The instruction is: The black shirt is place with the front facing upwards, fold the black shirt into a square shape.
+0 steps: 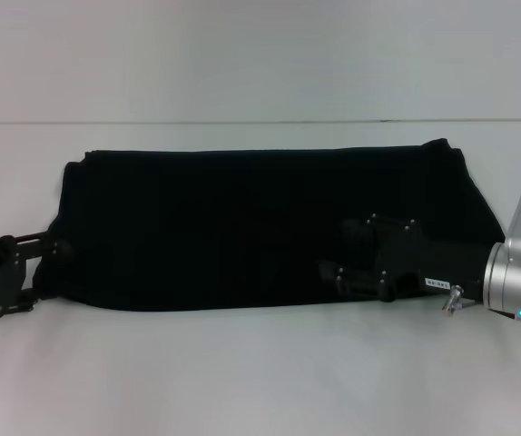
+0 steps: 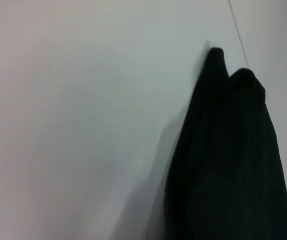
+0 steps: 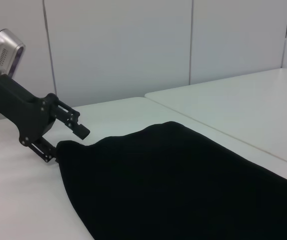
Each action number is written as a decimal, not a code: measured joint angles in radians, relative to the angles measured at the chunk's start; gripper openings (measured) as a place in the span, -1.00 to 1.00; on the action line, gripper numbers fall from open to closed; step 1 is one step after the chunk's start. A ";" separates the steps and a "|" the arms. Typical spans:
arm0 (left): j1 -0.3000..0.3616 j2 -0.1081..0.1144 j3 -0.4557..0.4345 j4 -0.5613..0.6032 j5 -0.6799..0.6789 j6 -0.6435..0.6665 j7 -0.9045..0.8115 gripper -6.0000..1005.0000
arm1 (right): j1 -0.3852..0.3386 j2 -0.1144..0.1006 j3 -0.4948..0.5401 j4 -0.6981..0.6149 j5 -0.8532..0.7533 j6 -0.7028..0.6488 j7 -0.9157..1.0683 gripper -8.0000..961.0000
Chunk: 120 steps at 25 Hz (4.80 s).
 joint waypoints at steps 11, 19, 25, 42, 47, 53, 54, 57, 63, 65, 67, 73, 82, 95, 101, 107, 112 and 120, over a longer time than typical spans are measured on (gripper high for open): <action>-0.010 -0.004 0.047 0.013 0.000 -0.020 0.006 -0.06 | 0.003 0.000 0.000 0.000 -0.004 -0.001 0.000 0.62; -0.010 -0.009 0.044 0.016 -0.003 -0.045 0.015 -0.41 | 0.003 0.000 -0.001 0.000 -0.004 -0.001 0.000 0.62; -0.005 -0.013 0.013 0.018 -0.011 -0.056 0.038 -0.89 | 0.002 0.000 -0.001 0.000 -0.001 -0.001 0.001 0.62; 0.103 0.056 -0.187 0.128 -0.007 -0.028 0.058 -0.90 | -0.058 -0.008 0.104 -0.010 0.008 -0.002 0.011 0.62; 0.062 0.063 -0.196 0.155 -0.033 0.041 0.062 -0.88 | -0.078 -0.008 0.142 -0.011 0.010 -0.004 0.011 0.62; -0.090 0.051 -0.183 0.172 -0.091 0.146 0.083 -0.86 | -0.110 -0.009 0.194 -0.011 0.016 -0.012 0.011 0.62; -0.168 0.032 -0.155 0.172 -0.092 0.161 0.090 -0.86 | -0.116 -0.009 0.200 -0.011 0.016 -0.013 0.011 0.62; -0.240 0.007 -0.112 0.172 -0.092 0.164 0.095 -0.85 | -0.136 -0.010 0.218 -0.011 0.017 -0.016 0.011 0.62; -0.388 -0.102 0.021 0.173 -0.092 0.150 0.109 -0.84 | -0.161 -0.010 0.234 -0.011 0.017 -0.018 0.011 0.62; -0.398 -0.162 0.071 0.170 -0.092 0.127 0.122 -0.83 | -0.166 -0.011 0.234 -0.010 0.017 -0.020 0.011 0.62; -0.384 -0.216 0.112 0.154 -0.092 0.086 0.143 -0.83 | -0.169 -0.011 0.235 -0.006 0.017 -0.023 0.011 0.62; -0.339 -0.287 0.149 -0.064 -0.130 -0.047 0.287 -0.81 | -0.167 -0.005 0.240 0.019 0.019 -0.018 0.011 0.62; -0.306 -0.283 0.142 -0.019 -0.181 0.025 0.333 -0.78 | -0.067 -0.001 0.253 0.098 0.056 0.042 0.001 0.61; -0.284 -0.274 0.143 0.019 -0.221 0.144 0.352 -0.75 | 0.187 0.008 0.257 0.240 0.058 0.327 -0.028 0.61; -0.284 -0.274 0.147 0.022 -0.223 0.188 0.384 -0.73 | 0.238 0.011 0.259 0.246 0.111 0.394 -0.033 0.60; -0.288 -0.278 0.168 0.011 -0.216 0.217 0.412 -0.71 | 0.221 0.002 0.259 0.232 0.223 0.381 -0.052 0.60; -0.322 -0.288 0.205 -0.084 -0.219 0.152 0.482 -0.70 | 0.184 0.002 0.259 0.208 0.237 0.366 -0.052 0.60; -0.397 -0.298 0.206 -0.245 -0.220 -0.051 0.597 -0.68 | 0.129 0.001 0.261 0.199 0.241 0.376 -0.052 0.60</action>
